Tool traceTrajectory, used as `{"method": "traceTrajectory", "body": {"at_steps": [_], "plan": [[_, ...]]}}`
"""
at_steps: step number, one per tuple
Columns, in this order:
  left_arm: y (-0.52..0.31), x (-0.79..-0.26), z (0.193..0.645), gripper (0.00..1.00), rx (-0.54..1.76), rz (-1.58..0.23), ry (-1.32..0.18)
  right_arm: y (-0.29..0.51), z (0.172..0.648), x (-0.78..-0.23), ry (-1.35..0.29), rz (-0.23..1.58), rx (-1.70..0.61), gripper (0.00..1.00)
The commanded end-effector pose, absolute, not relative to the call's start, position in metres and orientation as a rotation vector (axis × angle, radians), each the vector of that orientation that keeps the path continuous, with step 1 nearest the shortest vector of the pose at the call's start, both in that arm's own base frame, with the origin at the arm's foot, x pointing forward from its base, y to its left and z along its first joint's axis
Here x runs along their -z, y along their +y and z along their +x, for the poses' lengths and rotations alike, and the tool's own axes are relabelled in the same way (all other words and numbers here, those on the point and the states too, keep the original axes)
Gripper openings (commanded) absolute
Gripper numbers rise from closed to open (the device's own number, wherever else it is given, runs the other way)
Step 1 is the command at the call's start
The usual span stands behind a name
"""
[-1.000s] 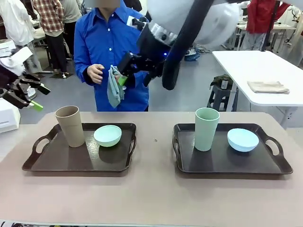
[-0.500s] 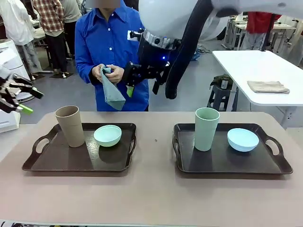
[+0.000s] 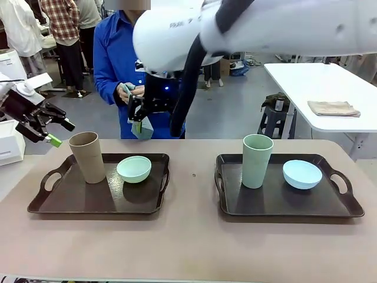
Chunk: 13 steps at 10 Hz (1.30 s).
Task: Set up a tray with a mat and arrange the tableware.
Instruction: Pick up the Picnic Bowl and Reusable plastic cup from the Handle tray in front of the human's position and hold them in the air.
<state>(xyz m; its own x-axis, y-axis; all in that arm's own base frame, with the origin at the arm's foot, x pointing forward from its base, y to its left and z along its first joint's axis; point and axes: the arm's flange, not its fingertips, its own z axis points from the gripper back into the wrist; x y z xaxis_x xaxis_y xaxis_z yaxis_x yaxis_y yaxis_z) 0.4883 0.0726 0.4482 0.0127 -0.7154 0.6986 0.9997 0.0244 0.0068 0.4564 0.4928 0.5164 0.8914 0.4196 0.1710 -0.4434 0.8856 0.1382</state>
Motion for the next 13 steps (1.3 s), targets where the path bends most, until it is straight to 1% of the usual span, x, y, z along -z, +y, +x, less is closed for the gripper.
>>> {"method": "traceTrajectory", "body": {"at_steps": [1, 3, 4, 5, 6, 7, 11, 12, 13], "plan": [[0.085, -0.457, 0.485, 1.00, 1.485, -0.595, -0.655, 0.534, 0.477, -0.526, -0.093, 0.064, -0.377, 1.00], [0.093, -0.458, 0.484, 1.00, 1.463, -0.585, -0.685, 0.550, 0.486, -0.518, -0.074, 0.004, -0.325, 1.00], [0.089, -0.455, 0.483, 1.00, 1.438, -0.577, -0.695, 0.556, 0.489, -0.514, -0.067, 0.003, -0.328, 1.00], [0.086, -0.458, 0.489, 1.00, 1.342, -0.529, -0.726, 0.560, 0.490, -0.514, -0.048, 0.048, -0.393, 1.00], [0.095, -0.458, 0.485, 1.00, 1.438, -0.579, -0.646, 0.561, 0.476, -0.536, -0.015, 0.415, -0.786, 1.00], [0.095, -0.458, 0.485, 1.00, 1.438, -0.579, -0.646, 0.541, 0.476, -0.502, -0.061, 0.033, -0.357, 1.00], [0.095, -0.458, 0.485, 1.00, 1.438, -0.579, -0.646, 0.541, 0.476, -0.502, -0.061, 0.033, -0.357, 1.00], [0.092, -0.457, 0.487, 1.00, 1.421, -0.578, -0.656, 0.541, 0.483, -0.499, -0.060, 0.068, -0.384, 1.00], [0.105, -0.450, 0.503, 1.00, 1.500, -0.592, -0.649, 0.549, 0.496, -0.485, -0.073, 0.087, -0.369, 1.00]]}}
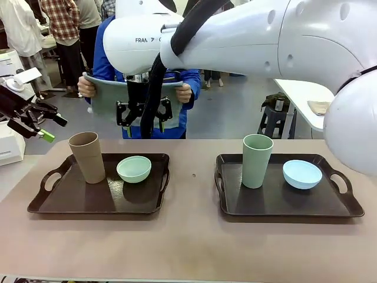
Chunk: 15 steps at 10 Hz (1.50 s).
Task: Set up a tray with a mat and arrange the tableware.
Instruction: Pick up the Picnic Bowl and Reusable plastic cup from the Handle tray in front of the human's position and hold them in the air.
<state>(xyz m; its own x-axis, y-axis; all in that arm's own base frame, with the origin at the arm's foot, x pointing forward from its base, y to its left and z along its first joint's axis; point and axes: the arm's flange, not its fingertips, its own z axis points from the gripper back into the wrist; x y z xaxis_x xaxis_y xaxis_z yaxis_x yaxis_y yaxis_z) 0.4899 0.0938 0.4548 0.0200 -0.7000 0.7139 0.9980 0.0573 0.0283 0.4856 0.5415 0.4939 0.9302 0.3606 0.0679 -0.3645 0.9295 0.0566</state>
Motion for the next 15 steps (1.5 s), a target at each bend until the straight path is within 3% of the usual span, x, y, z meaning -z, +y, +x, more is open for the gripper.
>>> {"method": "traceTrajectory", "body": {"at_steps": [1, 4, 9, 15], "plan": [[0.115, -0.440, 0.509, 1.00, 1.565, -0.571, -0.663, 0.554, 0.503, -0.472, -0.087, 0.114, -0.355, 1.00], [0.141, -0.424, 0.524, 1.00, 1.608, -0.573, -0.678, 0.555, 0.511, -0.443, -0.097, 0.138, -0.322, 1.00], [0.154, -0.387, 0.526, 1.00, 1.542, -0.788, -0.715, 0.559, 0.508, -0.396, -0.013, 0.156, -0.284, 1.00], [0.130, -0.334, 0.533, 1.00, 1.519, -0.801, -0.766, 0.574, 0.513, -0.348, 0.015, 0.131, -0.291, 1.00]]}}
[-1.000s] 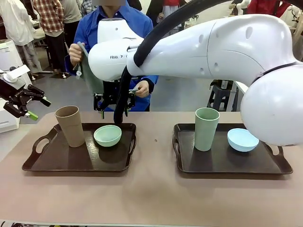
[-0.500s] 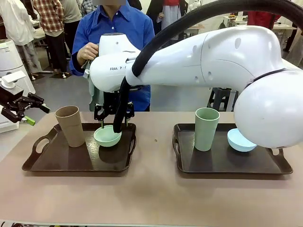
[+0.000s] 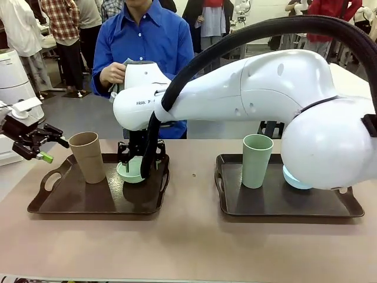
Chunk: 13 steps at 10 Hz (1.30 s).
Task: Set up a tray with a mat and arrange the tableware.
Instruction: Pick up the Picnic Bowl and Reusable plastic cup from the Handle tray in front of the human's position and hold them in the air.
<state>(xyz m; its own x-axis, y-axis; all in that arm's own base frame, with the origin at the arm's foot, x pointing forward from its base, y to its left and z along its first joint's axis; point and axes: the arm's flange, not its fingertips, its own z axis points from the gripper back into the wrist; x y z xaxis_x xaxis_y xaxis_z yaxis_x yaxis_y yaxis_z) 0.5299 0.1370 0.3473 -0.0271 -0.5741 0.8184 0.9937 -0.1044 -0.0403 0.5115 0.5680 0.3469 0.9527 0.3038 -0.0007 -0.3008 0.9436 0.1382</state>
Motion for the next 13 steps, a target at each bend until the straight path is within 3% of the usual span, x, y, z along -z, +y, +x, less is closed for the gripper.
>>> {"method": "traceTrajectory", "body": {"at_steps": [1, 4, 7, 13], "plan": [[0.126, -0.330, 0.537, 1.00, 1.505, -0.791, -0.811, 0.577, 0.513, -0.346, 0.012, 0.118, -0.293, 1.00], [0.113, -0.324, 0.544, 1.00, 1.473, -0.746, -0.895, 0.579, 0.512, -0.345, 0.003, 0.100, -0.291, 1.00], [0.097, -0.314, 0.547, 1.00, 1.475, -0.777, -0.794, 0.576, 0.510, -0.344, -0.031, 0.086, -0.270, 1.00], [0.074, -0.306, 0.541, 1.00, 1.519, -0.833, -0.769, 0.560, 0.515, -0.342, -0.122, 0.041, -0.206, 1.00]]}}
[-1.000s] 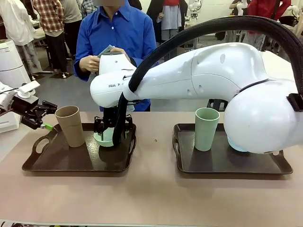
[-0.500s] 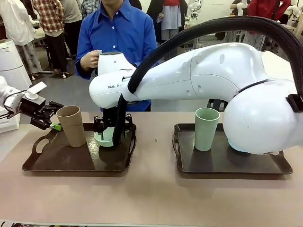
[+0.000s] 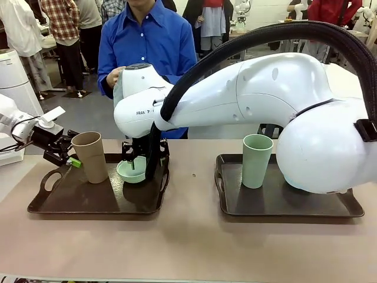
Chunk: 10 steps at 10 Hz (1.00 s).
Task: Set up a tray with a mat and arrange the tableware.
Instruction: Pick up the Picnic Bowl and Reusable plastic cup from the Handle tray in front of the human's position and hold them in the air.
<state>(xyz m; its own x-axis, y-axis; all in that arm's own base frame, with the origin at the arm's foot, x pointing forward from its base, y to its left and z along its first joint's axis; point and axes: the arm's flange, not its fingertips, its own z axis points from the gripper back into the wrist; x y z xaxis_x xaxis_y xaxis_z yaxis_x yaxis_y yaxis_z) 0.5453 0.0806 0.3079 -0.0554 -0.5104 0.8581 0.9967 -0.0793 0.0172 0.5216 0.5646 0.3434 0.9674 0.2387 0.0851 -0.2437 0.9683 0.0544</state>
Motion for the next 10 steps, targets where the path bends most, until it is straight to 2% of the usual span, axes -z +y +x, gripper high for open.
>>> {"method": "traceTrajectory", "body": {"at_steps": [1, 5, 6, 7, 8, 9, 10], "plan": [[0.068, -0.304, 0.539, 1.00, 1.523, -0.860, -0.758, 0.558, 0.516, -0.340, -0.122, 0.044, -0.203, 1.00], [0.042, -0.302, 0.534, 1.00, 1.554, -0.897, -0.733, 0.558, 0.517, -0.338, -0.146, 0.060, -0.237, 1.00], [0.039, -0.302, 0.534, 1.00, 1.560, -0.889, -0.734, 0.558, 0.517, -0.338, -0.143, 0.058, -0.256, 0.59], [0.040, -0.301, 0.534, 0.46, 1.559, -0.886, -0.733, 0.557, 0.517, -0.338, -0.145, 0.065, -0.268, 0.41], [0.040, -0.301, 0.534, 0.43, 1.556, -0.889, -0.733, 0.556, 0.516, -0.337, -0.149, 0.070, -0.274, 0.00], [0.039, -0.302, 0.535, 0.00, 1.554, -0.890, -0.733, 0.555, 0.516, -0.336, -0.149, 0.075, -0.274, 0.00], [0.039, -0.302, 0.534, 0.00, 1.557, -0.886, -0.733, 0.553, 0.516, -0.335, -0.148, 0.079, -0.273, 0.00]]}}
